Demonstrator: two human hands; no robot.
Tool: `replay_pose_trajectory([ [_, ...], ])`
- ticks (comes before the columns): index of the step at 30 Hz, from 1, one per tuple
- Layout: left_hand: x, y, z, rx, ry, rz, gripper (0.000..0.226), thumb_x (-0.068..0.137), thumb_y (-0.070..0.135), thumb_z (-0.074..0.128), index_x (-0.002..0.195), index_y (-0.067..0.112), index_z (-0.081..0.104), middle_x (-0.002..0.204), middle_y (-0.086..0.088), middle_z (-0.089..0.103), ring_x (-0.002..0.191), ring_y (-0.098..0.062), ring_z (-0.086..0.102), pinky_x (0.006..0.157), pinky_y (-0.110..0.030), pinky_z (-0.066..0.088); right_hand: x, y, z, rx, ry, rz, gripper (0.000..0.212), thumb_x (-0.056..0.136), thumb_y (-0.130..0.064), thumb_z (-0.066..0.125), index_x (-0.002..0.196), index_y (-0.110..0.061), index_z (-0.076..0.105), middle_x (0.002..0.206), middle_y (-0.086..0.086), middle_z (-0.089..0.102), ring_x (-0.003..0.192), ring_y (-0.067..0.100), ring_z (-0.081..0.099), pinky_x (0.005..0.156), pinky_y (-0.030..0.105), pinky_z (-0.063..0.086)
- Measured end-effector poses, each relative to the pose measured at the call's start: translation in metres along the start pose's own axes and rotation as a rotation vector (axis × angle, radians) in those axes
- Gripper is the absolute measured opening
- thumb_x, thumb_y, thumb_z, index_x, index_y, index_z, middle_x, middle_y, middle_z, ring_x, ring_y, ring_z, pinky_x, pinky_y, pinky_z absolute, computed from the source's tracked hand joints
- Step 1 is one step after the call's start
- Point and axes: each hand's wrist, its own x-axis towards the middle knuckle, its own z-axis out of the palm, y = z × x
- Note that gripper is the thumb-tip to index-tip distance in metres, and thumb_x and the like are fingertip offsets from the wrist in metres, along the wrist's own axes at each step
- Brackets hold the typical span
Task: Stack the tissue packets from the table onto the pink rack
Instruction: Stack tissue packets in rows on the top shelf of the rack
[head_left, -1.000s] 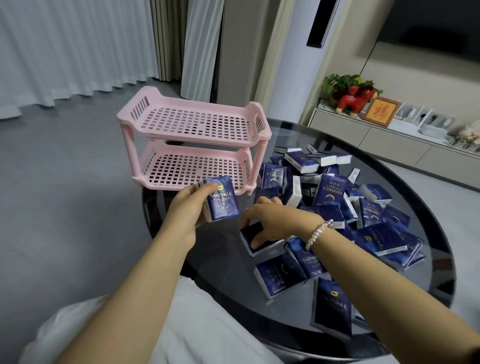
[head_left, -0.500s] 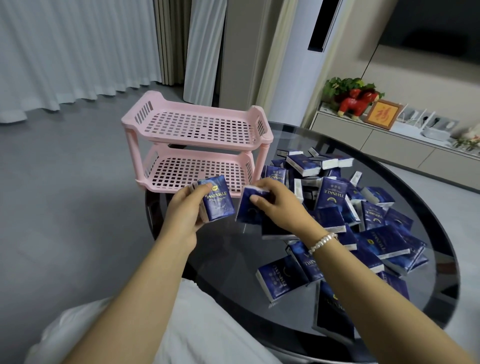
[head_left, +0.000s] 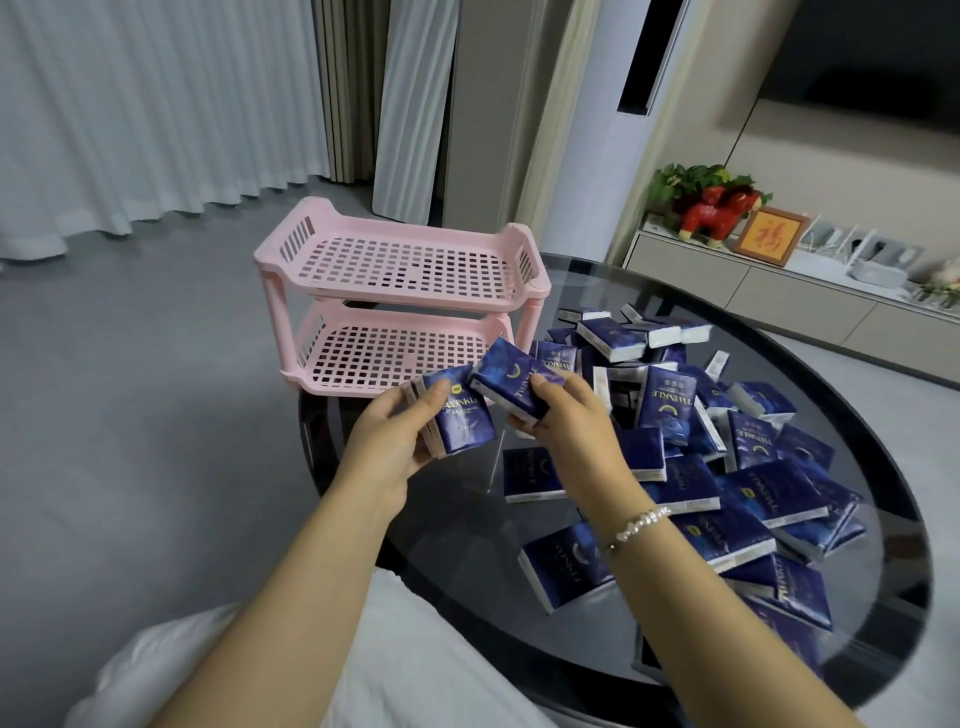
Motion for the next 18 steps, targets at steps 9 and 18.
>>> replay_pose_trajectory([
  [9,0.001,-0.001,-0.001,0.004,-0.011,0.017,0.041,0.080,0.027,0.069,0.118,0.014,0.061,0.111,-0.005,0.071,0.100,-0.020,0.068,0.080,-0.035,0.055,-0.011,0.019,0.021,-0.040,-0.040,0.007,0.026,0.083,-0.031,0.068,0.076,-0.016,0.047,0.091,0.012,0.060,0.089,0.026,0.059,0.096,0.050,0.047],
  [18,-0.005,0.007,0.005,0.128,-0.170,0.114,0.062,0.059,0.037,0.079,0.114,0.012,0.062,0.112,-0.010,0.070,0.106,-0.024,0.066,0.100,-0.044,0.048,-0.008,-0.002,-0.004,-0.170,-0.233,-0.028,0.024,0.080,-0.025,0.073,0.076,-0.016,0.051,0.081,0.005,0.062,0.080,0.020,0.060,0.079,0.038,0.049],
])
